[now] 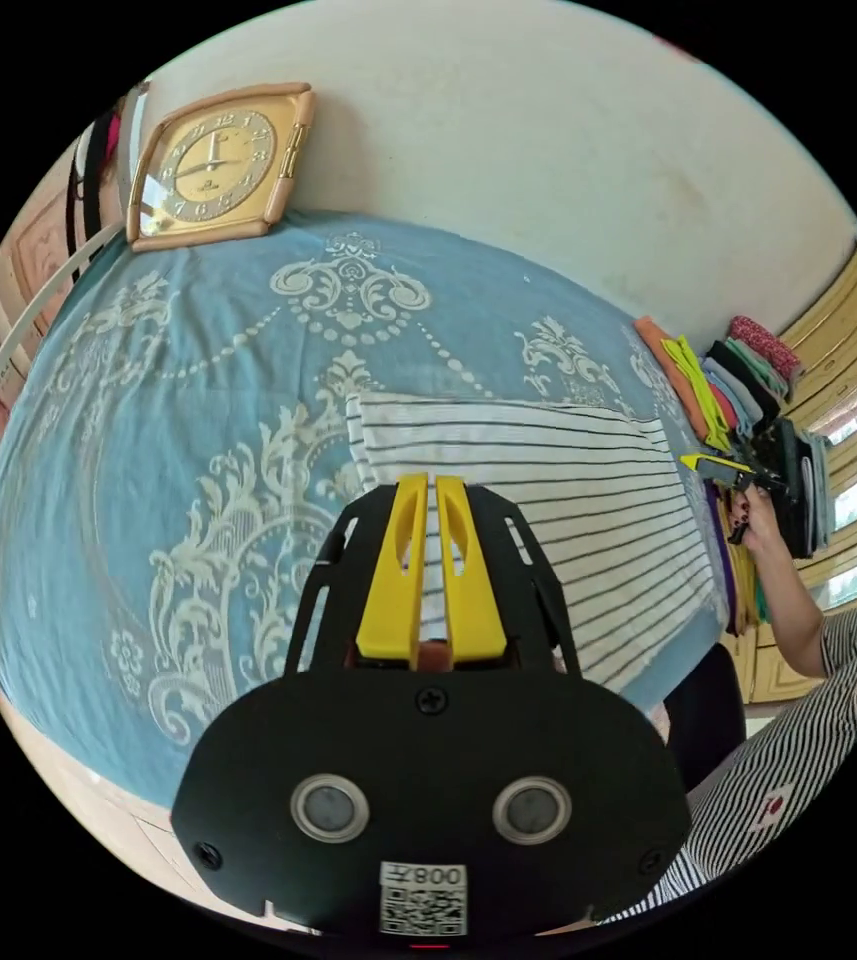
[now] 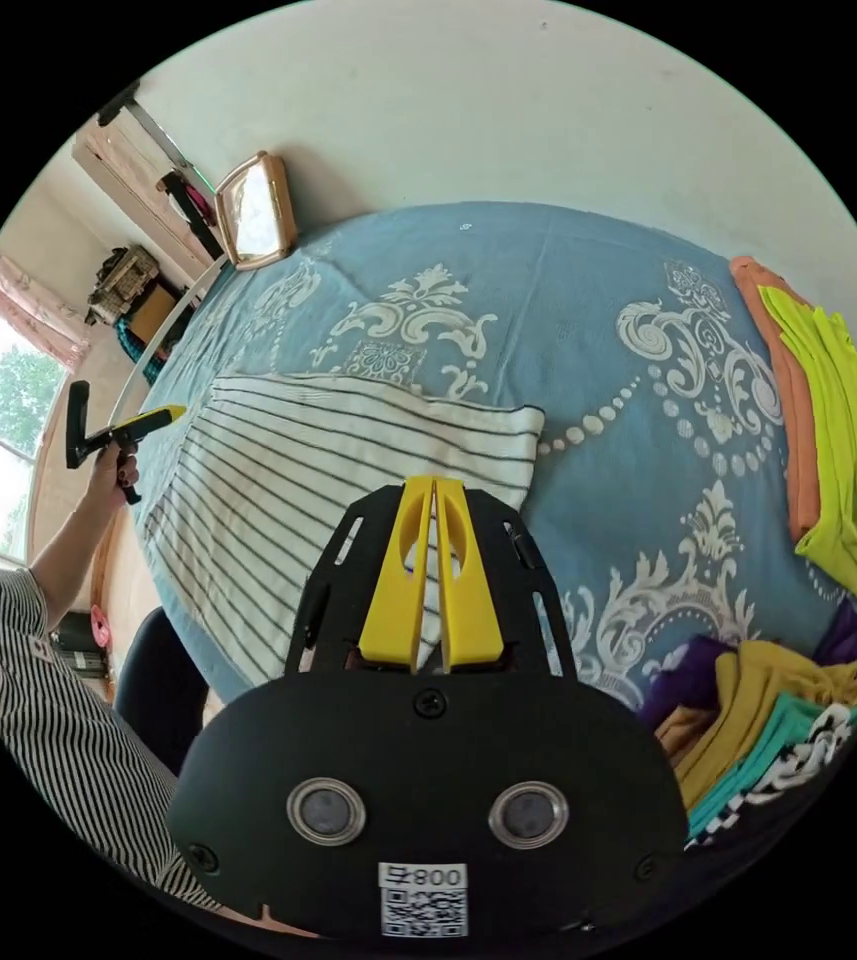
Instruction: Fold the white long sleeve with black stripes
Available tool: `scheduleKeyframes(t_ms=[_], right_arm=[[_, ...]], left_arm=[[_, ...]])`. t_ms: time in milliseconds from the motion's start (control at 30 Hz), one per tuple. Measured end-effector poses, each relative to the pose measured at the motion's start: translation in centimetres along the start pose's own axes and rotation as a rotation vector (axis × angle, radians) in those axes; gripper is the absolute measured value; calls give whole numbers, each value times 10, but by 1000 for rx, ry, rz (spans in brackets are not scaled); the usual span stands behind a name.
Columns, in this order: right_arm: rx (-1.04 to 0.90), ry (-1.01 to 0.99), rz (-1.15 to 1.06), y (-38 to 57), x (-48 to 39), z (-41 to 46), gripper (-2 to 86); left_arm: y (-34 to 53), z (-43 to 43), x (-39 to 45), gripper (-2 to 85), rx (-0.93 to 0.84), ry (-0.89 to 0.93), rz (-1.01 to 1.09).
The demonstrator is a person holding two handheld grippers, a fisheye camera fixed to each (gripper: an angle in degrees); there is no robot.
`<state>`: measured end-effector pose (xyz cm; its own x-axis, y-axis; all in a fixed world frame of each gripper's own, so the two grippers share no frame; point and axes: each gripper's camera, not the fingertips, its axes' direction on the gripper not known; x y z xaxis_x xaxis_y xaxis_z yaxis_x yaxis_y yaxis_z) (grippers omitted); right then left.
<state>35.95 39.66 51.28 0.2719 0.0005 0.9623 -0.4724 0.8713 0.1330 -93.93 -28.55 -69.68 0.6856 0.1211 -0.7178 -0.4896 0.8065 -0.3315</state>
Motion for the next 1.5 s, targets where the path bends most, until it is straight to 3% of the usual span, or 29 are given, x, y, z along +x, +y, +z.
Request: scheduleKeyframes(t_ms=[200,367,800,1033,1267,1500], right_arm=[[-82,-199,151,121,5,-57,51],[-105,-229,279,182,5,-85,66],[-145,-287,300,184,-21,-93,20],[-180,-312,179,171,-40,-152,6],[-321,-306,185,182,-54,-110,4],[-244,-342,274,197,-49,-127,3]], left_arm=[[118,-53,-43,71,-88,166,-204],[152,-56,-56,61,-133,238,-283],[159,-72,-95,10,-130,363,-309],[170,-93,-126,7,-151,389,-223],[214,-9,-162,10,-248,367,-304],[254,7,-177,14,-162,255,-331]])
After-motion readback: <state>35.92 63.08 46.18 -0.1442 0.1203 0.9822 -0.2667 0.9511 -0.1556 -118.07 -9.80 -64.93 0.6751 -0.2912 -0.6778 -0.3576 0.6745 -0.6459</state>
